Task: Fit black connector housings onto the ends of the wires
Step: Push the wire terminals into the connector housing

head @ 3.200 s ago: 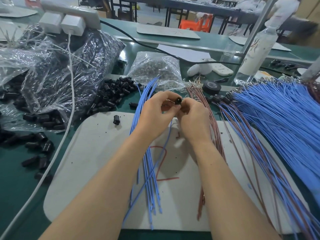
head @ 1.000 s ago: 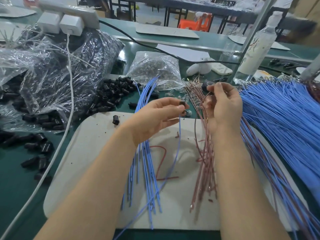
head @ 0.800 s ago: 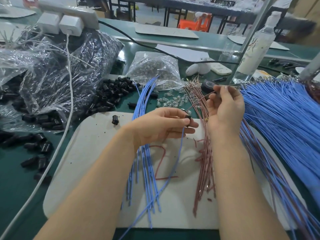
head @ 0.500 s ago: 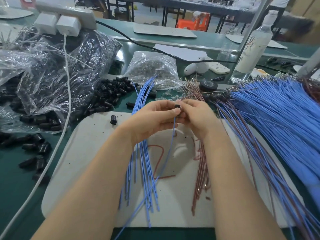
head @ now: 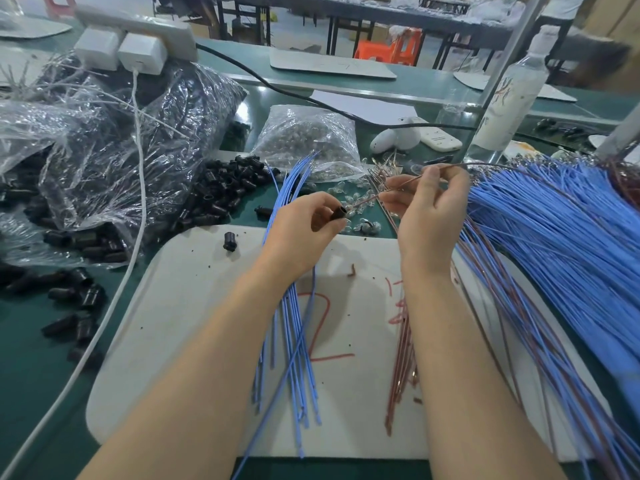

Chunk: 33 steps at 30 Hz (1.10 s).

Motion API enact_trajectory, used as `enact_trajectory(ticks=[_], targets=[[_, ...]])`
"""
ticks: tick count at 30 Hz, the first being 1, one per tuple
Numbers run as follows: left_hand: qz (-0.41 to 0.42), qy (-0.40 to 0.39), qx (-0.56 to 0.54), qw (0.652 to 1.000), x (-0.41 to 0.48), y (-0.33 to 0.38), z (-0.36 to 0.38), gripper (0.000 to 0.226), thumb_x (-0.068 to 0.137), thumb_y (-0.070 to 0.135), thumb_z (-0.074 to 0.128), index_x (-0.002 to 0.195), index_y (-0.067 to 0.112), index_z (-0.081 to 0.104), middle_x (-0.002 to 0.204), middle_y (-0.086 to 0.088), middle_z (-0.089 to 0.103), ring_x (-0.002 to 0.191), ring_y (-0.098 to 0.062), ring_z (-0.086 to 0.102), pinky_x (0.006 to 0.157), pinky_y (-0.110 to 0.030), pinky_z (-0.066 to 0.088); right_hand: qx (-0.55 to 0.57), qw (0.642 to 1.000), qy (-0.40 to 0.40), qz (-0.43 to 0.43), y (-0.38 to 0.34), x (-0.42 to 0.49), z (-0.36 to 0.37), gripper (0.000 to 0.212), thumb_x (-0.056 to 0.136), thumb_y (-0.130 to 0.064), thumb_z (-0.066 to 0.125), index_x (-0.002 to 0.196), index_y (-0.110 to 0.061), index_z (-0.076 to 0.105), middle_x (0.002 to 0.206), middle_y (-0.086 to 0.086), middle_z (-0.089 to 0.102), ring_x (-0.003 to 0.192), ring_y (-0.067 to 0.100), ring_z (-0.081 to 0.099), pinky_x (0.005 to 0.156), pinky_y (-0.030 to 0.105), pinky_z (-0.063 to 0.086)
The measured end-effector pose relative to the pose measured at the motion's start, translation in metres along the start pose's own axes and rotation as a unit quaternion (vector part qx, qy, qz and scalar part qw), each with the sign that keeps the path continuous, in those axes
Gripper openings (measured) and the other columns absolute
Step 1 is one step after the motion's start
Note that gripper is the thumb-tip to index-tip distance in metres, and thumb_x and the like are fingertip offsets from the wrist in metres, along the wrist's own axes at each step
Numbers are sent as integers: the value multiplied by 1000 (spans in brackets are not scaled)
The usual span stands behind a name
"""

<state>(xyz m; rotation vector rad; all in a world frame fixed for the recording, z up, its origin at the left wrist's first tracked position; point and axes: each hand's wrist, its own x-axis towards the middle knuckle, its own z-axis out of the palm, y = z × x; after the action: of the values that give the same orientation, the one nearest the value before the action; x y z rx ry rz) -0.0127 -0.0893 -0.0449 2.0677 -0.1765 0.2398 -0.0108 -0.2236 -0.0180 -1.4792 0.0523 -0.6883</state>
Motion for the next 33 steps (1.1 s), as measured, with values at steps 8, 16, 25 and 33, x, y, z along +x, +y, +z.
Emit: enact_trajectory(ticks=[8, 16, 25, 33], targets=[[23, 2, 20, 1000, 0, -2, 3, 10, 85, 13, 67, 95, 13, 64, 88, 0, 67, 82, -17, 63, 80, -25, 50, -16, 1000, 12, -22, 1, 0, 1, 18, 104, -14, 31, 89, -20, 39, 78, 17, 66, 53, 20, 61, 55, 25, 51], [52, 6, 67, 996, -2, -2, 3, 8, 86, 15, 66, 94, 15, 66, 90, 1, 65, 83, -11, 59, 80, -23, 46, -96, 994, -27, -53, 9, -3, 3, 15, 100, -12, 41, 88, -20, 41, 74, 4, 64, 58, 20, 62, 65, 37, 53], [76, 32, 141, 987, -3, -1, 2, 12, 90, 22, 62, 100, 17, 65, 93, 2, 62, 88, -15, 57, 82, -30, 44, -142, 986, -67, -61, 9, -4, 4, 8, 96, -16, 53, 88, -14, 54, 78, 1, 68, 70, 16, 65, 80, 45, 53], [102, 56, 139, 984, -2, -3, 2, 13, 89, 18, 63, 99, 11, 67, 94, -1, 65, 88, -16, 58, 82, -29, 44, -98, 993, -67, -19, 6, -2, 3, 15, 94, -14, 56, 81, -22, 56, 80, 1, 71, 70, 11, 64, 79, 39, 54]])
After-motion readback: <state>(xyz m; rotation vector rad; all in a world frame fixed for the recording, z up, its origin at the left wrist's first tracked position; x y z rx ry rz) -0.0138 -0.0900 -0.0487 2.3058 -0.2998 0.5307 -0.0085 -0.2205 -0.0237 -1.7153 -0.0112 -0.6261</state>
